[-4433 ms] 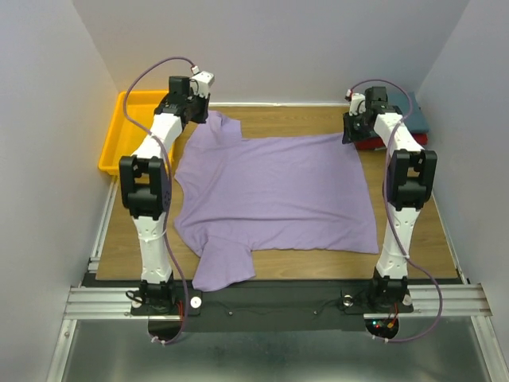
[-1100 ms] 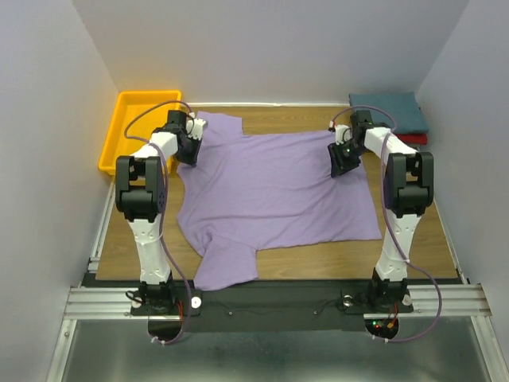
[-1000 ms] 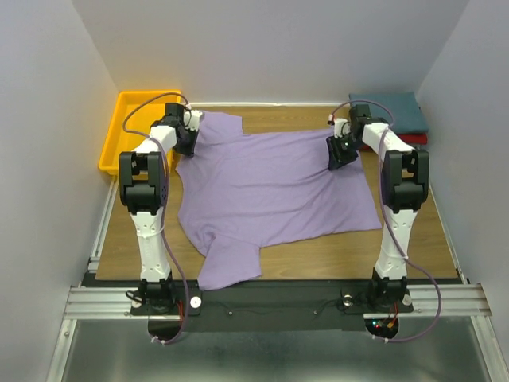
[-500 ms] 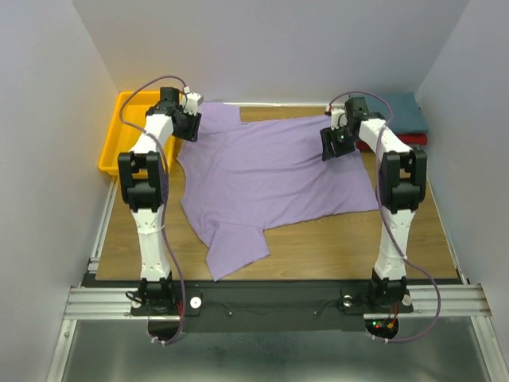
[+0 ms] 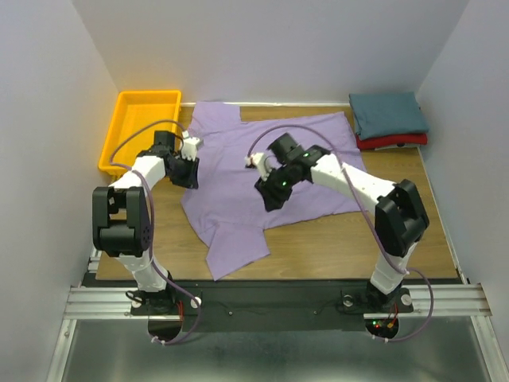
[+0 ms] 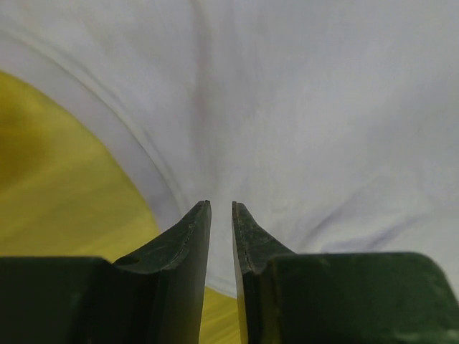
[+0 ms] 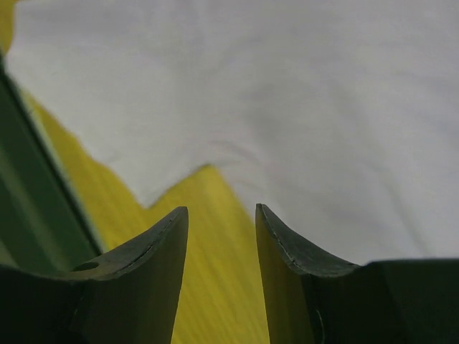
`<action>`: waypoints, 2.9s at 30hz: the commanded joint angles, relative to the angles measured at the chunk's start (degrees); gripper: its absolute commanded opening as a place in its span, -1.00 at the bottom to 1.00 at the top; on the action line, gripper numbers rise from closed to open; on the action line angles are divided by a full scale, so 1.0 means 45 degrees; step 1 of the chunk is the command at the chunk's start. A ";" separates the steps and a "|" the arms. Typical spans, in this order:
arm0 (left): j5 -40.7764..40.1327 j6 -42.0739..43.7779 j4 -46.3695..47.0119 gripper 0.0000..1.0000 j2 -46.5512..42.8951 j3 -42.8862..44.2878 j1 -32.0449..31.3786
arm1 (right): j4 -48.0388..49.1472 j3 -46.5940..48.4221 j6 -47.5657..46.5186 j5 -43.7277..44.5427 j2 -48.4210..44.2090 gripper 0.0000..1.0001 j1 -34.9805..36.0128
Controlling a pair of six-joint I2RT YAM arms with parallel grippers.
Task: Fold and stack the t-shirts
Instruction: Fold the tshirt
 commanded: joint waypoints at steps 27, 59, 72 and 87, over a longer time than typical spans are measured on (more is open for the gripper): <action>-0.1778 0.0707 -0.0215 -0.44 0.2510 0.1782 0.0298 | 0.1694 -0.2839 0.0829 -0.0060 0.0572 -0.04 0.5047; -0.2693 0.4338 -0.0645 -0.45 -0.0185 -0.2003 -0.1127 | 0.0678 -0.4766 -0.2392 0.3824 -0.0349 -0.10 -0.6028; -0.2793 0.6917 -0.3200 -0.51 -0.3816 -0.4664 -0.1264 | -0.2990 -0.6260 -0.3838 0.2458 -0.3453 -0.10 -0.6027; -0.1952 0.5005 -0.1310 -0.47 -0.1672 -0.1107 -0.1264 | -0.0514 -0.3014 -0.2979 0.3395 -0.0078 -0.05 -0.6398</action>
